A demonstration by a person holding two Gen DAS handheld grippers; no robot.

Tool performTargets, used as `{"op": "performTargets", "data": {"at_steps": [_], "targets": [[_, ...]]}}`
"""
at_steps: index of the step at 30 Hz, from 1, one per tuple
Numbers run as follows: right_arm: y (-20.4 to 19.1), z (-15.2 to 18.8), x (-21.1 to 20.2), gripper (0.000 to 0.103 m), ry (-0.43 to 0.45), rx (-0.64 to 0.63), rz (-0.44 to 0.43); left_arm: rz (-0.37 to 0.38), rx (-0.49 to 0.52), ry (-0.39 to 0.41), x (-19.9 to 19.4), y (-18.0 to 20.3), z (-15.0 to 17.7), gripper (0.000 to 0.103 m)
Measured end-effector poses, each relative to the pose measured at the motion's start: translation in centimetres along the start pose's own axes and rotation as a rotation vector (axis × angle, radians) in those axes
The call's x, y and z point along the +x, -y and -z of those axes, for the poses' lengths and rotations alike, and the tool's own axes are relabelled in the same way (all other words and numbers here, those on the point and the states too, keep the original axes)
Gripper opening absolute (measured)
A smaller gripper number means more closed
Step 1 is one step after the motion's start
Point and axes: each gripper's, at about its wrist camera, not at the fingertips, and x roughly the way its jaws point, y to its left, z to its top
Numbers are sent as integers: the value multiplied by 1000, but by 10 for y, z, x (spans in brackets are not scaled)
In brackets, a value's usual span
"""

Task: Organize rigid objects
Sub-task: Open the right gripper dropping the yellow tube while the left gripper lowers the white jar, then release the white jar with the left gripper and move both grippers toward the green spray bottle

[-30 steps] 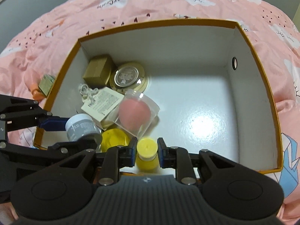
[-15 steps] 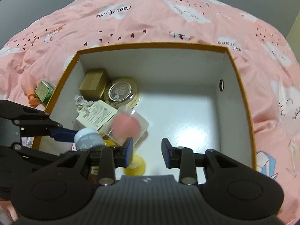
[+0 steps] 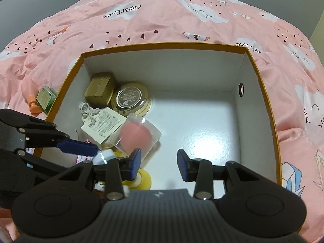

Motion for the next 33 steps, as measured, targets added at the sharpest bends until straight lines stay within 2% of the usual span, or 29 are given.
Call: {"op": "performTargets", "data": {"at_steps": [6,10,11,13,18,29,33], "targets": [[1,0,-2,40,12,8,7,-21,0,36,-10,2,1,61],[1,0,-7,42,32,15,8,-33,-23,100,-25,0,4,61],[0,-1,-9,43,39,11,10,-34,-32,118,-30,-1,5,61],[-3,-1,-13,55,62,-1,17,-44,-51,161,-42,-4,6,61],[-15,-4,-26,56,126,-41,4,-70,-80,242,-67,-12,9,61],[-67,-27,-41,57,215,-198,-71,-291,-59,352,-104,-35,22,61],[-94,-37,-40,56,240,-274,-103,-385,-92,393,-112,-53,29,60]]}}
